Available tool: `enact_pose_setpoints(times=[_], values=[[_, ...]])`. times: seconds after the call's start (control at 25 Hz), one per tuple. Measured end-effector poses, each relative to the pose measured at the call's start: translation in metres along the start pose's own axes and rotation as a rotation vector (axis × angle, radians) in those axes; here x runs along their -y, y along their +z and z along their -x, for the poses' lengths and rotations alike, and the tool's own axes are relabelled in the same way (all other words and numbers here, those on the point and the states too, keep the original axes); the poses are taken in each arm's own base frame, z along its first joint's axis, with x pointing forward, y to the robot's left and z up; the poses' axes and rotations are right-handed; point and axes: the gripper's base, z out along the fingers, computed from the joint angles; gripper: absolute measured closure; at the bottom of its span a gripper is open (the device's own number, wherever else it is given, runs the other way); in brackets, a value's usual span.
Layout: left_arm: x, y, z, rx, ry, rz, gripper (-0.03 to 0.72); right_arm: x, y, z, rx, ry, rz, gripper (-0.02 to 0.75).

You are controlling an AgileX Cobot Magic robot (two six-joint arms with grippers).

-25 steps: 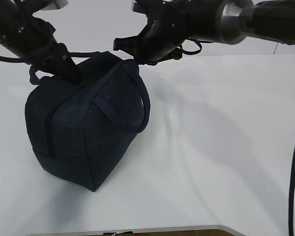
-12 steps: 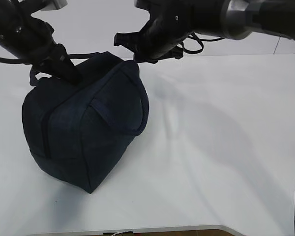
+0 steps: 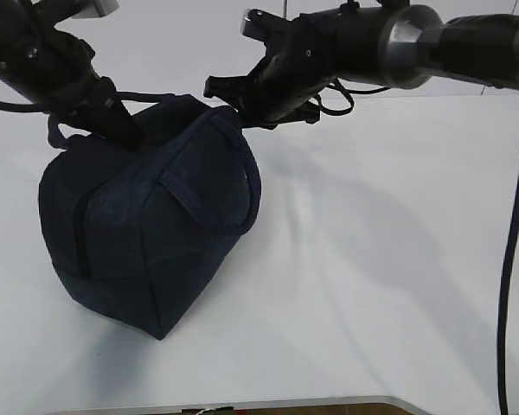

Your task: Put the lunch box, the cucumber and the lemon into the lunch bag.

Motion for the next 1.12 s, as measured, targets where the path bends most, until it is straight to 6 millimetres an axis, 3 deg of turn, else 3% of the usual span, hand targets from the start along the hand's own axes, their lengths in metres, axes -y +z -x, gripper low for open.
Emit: enact_pose_setpoints(times=[0.32,0.68,0.84,1.12], values=[[-0.001,0.000,0.001,0.010,0.002,0.009,0.676,0.002,0.001,-0.001,-0.024,0.036,0.015,0.733],[-0.002,-0.013,0.021,0.144,0.012,0.064,0.411,0.001,0.000,-0.003,-0.053,0.030,0.038,0.733],[-0.003,-0.010,0.025,0.183,-0.021,0.045,0.393,0.000,0.000,-0.003,-0.057,0.029,0.049,0.733],[-0.015,0.018,0.024,0.180,-0.090,0.003,0.390,0.000,0.000,-0.003,-0.057,0.027,0.051,0.733]])
